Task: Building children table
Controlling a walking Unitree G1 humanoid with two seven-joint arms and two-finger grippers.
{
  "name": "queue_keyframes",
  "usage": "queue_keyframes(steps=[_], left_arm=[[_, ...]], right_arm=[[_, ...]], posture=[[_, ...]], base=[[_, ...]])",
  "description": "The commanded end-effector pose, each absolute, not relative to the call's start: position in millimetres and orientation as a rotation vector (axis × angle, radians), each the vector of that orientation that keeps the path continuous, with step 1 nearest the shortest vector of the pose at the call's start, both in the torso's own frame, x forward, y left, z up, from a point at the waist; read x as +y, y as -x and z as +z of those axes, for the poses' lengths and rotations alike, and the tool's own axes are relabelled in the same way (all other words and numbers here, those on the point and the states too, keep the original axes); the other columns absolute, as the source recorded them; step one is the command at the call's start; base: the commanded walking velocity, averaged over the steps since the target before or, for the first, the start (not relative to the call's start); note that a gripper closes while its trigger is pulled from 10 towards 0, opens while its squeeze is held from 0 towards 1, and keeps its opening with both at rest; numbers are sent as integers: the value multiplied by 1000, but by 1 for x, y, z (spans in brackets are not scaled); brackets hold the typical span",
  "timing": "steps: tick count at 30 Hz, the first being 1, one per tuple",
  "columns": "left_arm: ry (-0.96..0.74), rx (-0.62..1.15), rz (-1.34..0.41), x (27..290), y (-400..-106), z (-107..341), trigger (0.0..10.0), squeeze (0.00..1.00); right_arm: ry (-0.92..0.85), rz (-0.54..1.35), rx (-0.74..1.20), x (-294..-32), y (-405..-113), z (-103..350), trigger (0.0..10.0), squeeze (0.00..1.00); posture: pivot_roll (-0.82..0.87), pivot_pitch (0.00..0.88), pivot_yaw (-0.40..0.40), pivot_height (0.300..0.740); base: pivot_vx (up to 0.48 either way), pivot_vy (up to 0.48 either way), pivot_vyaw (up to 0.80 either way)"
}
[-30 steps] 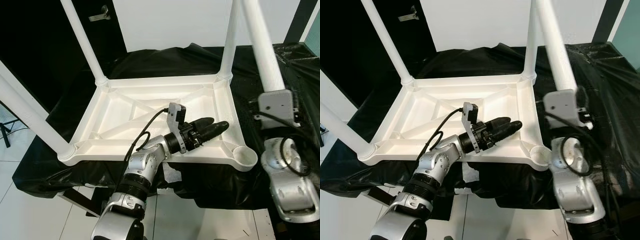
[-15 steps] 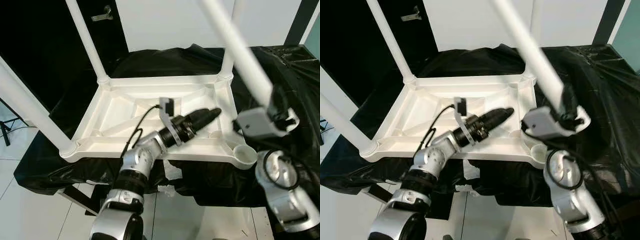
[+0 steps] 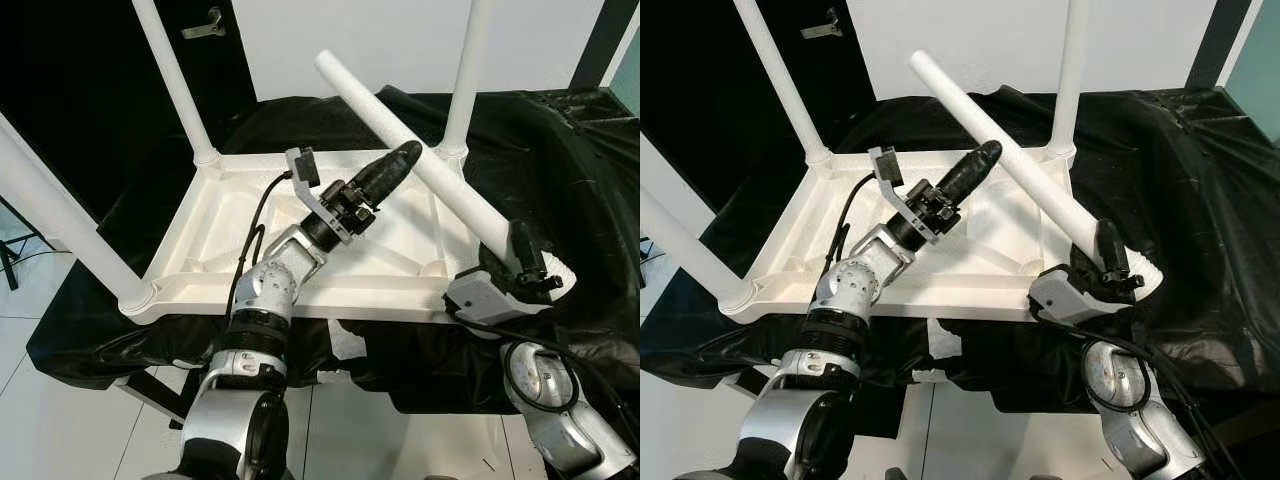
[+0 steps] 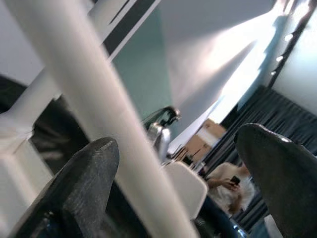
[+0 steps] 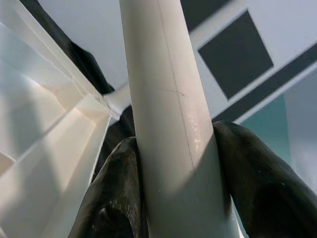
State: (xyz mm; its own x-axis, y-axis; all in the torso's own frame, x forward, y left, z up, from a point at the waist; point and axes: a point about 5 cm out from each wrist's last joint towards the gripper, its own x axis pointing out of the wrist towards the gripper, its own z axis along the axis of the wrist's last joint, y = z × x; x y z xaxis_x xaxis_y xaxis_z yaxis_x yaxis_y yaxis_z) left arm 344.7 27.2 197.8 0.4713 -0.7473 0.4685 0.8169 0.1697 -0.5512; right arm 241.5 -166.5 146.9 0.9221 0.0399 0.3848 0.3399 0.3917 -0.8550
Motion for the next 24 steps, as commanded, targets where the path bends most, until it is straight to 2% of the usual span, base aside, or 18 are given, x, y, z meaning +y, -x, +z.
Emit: queue_keyframes(steps=[1,3,9,16,20,24], left_arm=[[804,-51,-1090,14,-346,194,10000,0],[737,18,-1028,7,-348,183,10000,0],[742,49,-986,6,-351,181,10000,0],[745,51,-958,6,-354,182,10000,0],[794,18,-978,6,-356,189,10000,0],[813,3,-982,6,-356,192,10000,0]], right_arm=[[1187,-179,-434,-159,-241,150,10000,0],[1217,-181,-464,-158,-240,153,10000,0],[1247,-153,-474,-156,-236,146,10000,0],[1281,-123,-448,-159,-228,131,10000,0],[1325,-98,-393,-167,-214,111,10000,0],[1322,-116,-389,-168,-214,111,10000,0]], posture=[[-229,0,97,740],[-234,0,98,740],[-235,0,99,740],[-229,0,95,740],[-233,0,97,740],[-234,0,98,740]], base=[[0,0,0],[0,0,0],[0,0,0],[0,0,0],[0,0,0],[0,0,0]])
